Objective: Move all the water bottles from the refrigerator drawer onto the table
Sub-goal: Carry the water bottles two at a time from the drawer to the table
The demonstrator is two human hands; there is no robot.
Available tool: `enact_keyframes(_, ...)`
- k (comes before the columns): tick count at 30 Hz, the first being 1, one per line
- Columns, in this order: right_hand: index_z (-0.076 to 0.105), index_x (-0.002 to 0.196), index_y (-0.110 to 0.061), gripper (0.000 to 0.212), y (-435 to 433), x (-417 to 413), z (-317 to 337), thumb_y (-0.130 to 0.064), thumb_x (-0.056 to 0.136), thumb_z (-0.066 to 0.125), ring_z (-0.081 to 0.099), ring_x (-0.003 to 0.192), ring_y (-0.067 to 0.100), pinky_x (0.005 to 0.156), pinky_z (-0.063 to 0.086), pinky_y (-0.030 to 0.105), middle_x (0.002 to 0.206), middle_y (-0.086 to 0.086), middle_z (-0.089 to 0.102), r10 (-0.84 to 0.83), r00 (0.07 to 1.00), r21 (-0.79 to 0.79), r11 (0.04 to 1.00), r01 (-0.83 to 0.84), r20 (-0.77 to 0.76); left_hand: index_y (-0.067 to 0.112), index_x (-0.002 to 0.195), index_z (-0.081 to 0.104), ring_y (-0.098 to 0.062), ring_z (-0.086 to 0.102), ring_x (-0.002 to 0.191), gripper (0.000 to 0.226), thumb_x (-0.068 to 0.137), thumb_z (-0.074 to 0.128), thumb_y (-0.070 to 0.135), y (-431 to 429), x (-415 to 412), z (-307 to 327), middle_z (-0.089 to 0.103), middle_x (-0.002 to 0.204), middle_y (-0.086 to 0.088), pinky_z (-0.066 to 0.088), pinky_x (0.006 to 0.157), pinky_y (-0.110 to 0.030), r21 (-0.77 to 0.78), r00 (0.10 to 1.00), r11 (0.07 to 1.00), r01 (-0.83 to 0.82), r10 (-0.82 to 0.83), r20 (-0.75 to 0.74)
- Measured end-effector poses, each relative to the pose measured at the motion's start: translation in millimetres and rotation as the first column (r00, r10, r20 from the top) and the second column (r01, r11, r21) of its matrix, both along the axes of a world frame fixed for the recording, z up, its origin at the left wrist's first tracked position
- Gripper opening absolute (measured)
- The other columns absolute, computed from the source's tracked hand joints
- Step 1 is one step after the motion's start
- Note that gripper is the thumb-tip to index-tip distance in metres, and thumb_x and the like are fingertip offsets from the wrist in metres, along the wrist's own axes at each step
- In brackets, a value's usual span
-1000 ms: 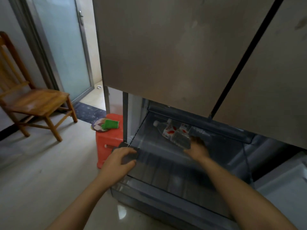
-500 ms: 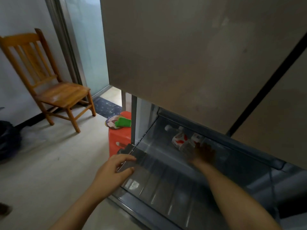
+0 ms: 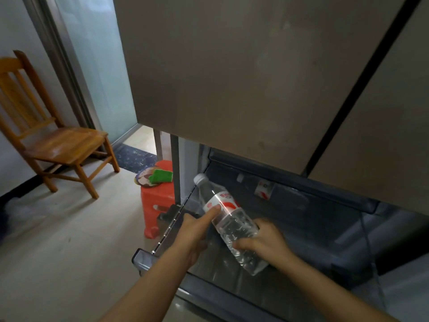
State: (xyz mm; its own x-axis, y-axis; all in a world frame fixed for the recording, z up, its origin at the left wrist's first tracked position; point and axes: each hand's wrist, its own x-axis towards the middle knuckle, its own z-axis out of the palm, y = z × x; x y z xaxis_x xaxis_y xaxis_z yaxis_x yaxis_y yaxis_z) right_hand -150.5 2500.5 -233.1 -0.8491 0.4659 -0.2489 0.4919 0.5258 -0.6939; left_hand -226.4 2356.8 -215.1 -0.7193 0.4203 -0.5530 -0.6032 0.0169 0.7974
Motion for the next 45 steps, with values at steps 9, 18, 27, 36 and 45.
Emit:
enact_keyframes(9,0.049,0.118,-0.027,0.068,16,2,-2,-0.069,0.066,0.059,0.050,0.106,0.013,0.091,0.043,0.030,0.107,-0.009,0.048,0.231,0.967,0.135,0.960,-0.245,0.111,0.011,0.098,0.056,-0.021,0.066,0.074,0.033,0.071,0.070,-0.002,12,-1,-4,0.068,0.086,-0.011,0.056,0.066,-0.035,0.178,0.964,0.967,-0.183,0.212,-0.160)
enact_keyframes(18,0.010,0.145,-0.015,0.082,119,-71,-57,-0.054,0.086,0.050,0.018,0.139,0.031,0.109,0.027,0.043,0.151,0.014,0.016,0.062,0.925,0.605,0.740,-0.295,0.376,0.015,0.122,0.048,-0.029,0.063,0.098,0.089,0.042,0.084,0.031,-28,-6,-14,0.063,0.109,-0.010,0.053,0.084,-0.048,0.091,0.908,0.971,-0.223,0.240,-0.342)
enact_keyframes(27,0.011,0.146,-0.016,0.067,144,-98,-80,-0.041,0.093,0.044,0.021,0.138,0.035,0.111,0.018,0.046,0.151,0.017,0.020,-0.048,0.931,0.691,0.684,-0.234,0.363,0.018,0.123,0.044,-0.020,0.063,0.094,0.076,0.058,0.081,0.005,-46,-12,-14,0.061,0.109,-0.004,0.056,0.071,-0.028,0.157,0.854,0.943,-0.293,0.332,-0.400)
enact_keyframes(36,0.034,0.135,-0.021,0.055,113,-78,-77,-0.041,0.087,0.055,0.038,0.123,0.032,0.098,0.033,0.038,0.136,0.010,0.042,-0.002,0.955,0.761,0.604,-0.235,0.296,0.019,0.129,0.041,-0.020,0.062,0.099,0.077,0.060,0.074,0.009,-47,-12,-18,0.060,0.114,-0.003,0.056,0.076,-0.029,0.183,0.852,0.951,-0.249,0.305,-0.425)
enact_keyframes(45,0.036,0.131,-0.021,0.069,46,-22,-29,-0.038,0.073,0.070,0.045,0.116,0.028,0.089,0.044,0.035,0.131,0.008,0.046,0.099,0.979,0.619,0.762,-0.189,0.176,0.016,0.129,0.042,-0.027,0.060,0.102,0.090,0.047,0.077,0.026,-50,-13,-20,0.059,0.117,-0.010,0.053,0.076,-0.038,0.219,0.878,0.961,-0.169,0.248,-0.409)
